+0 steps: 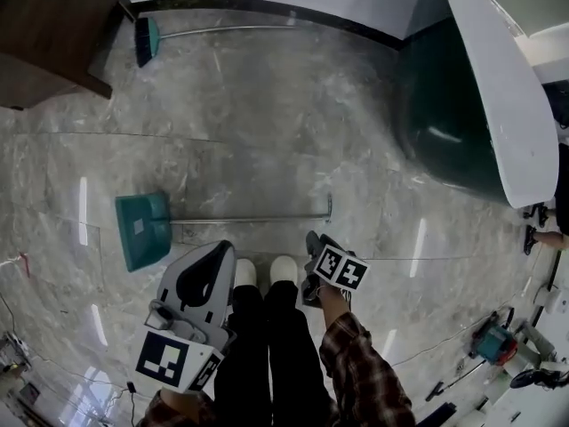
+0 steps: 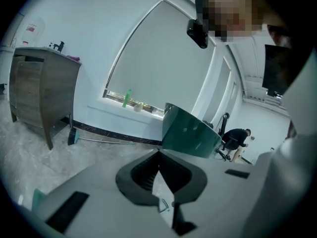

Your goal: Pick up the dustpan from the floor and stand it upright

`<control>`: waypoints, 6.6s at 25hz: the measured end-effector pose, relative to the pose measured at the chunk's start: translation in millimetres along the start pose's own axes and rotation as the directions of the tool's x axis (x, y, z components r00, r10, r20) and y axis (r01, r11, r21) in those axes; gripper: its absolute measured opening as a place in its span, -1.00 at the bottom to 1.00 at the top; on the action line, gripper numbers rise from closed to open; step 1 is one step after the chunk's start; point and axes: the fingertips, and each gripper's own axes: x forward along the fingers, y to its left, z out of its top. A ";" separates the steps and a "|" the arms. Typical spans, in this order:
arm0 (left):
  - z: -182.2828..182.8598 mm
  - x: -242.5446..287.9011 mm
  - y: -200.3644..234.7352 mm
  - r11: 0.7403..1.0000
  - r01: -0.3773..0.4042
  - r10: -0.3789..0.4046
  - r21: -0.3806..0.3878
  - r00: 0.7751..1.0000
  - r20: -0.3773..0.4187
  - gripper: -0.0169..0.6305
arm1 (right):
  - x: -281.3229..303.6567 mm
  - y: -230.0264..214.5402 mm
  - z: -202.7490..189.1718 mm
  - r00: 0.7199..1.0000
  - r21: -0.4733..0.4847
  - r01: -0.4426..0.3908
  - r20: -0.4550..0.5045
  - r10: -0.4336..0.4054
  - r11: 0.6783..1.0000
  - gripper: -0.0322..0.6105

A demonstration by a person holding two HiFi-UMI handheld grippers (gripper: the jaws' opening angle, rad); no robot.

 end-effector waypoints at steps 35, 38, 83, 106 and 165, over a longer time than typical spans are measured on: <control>-154.4 138.9 87.3 0.997 0.072 -0.072 0.004 0.997 -0.008 -0.92 | 258.6 -132.7 -94.2 0.950 0.608 0.299 -0.117 -0.289 0.736 -0.42; -149.0 138.5 88.4 0.997 0.074 -0.074 0.004 0.997 0.012 -0.92 | 265.6 -125.4 -108.7 0.961 0.699 0.265 -0.140 -0.237 0.664 -0.42; 101.3 -118.6 78.7 0.953 -0.281 0.302 -0.115 0.919 0.253 -0.92 | -34.3 298.3 107.8 0.856 -0.474 -0.180 0.357 0.374 0.862 -0.59; 77.4 -364.7 92.6 0.813 -0.533 0.582 -0.233 0.744 0.328 -0.92 | -135.0 448.5 -89.4 0.811 -0.864 -0.168 0.152 0.565 0.474 -0.60; 313.6 -420.6 -166.7 0.937 -0.343 0.326 -0.060 0.803 0.500 -0.92 | -643.8 496.2 3.3 0.492 -0.842 -0.485 -0.038 0.870 0.238 -0.87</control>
